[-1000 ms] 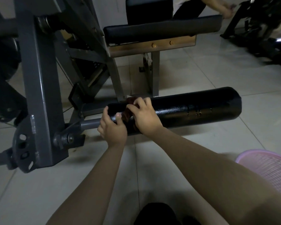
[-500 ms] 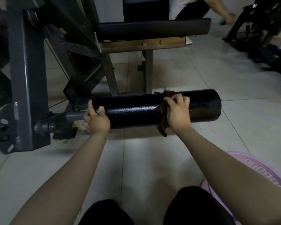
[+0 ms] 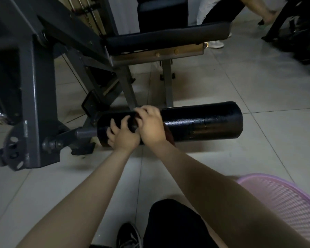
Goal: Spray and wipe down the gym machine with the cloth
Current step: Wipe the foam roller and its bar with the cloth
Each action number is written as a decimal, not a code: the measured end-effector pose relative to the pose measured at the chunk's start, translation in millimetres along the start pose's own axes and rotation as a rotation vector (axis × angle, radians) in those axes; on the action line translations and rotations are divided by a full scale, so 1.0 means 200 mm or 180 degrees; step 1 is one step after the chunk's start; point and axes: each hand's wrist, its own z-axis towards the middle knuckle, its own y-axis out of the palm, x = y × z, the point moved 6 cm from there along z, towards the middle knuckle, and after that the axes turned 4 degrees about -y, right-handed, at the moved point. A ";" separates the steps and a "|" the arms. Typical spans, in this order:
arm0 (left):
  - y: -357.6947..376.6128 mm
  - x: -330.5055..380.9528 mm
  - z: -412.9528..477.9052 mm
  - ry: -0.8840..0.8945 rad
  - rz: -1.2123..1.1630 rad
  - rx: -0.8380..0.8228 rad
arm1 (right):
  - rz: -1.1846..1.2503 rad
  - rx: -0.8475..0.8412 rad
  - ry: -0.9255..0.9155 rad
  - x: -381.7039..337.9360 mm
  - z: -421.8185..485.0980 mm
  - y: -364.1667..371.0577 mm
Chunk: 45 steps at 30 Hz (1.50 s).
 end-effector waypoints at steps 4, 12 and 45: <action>0.06 -0.12 0.00 0.0267 0.0178 -0.0081 | -0.0428 -0.0543 -0.0196 0.02 -0.10 0.10; 0.13 -0.01 0.01 -0.0005 0.0073 -0.0244 | -0.0800 -0.0656 -0.0196 0.22 -0.08 -0.17; 0.36 0.35 -0.10 0.1125 0.0658 -0.0141 | -0.1870 -0.0023 0.0506 0.62 -0.04 -0.58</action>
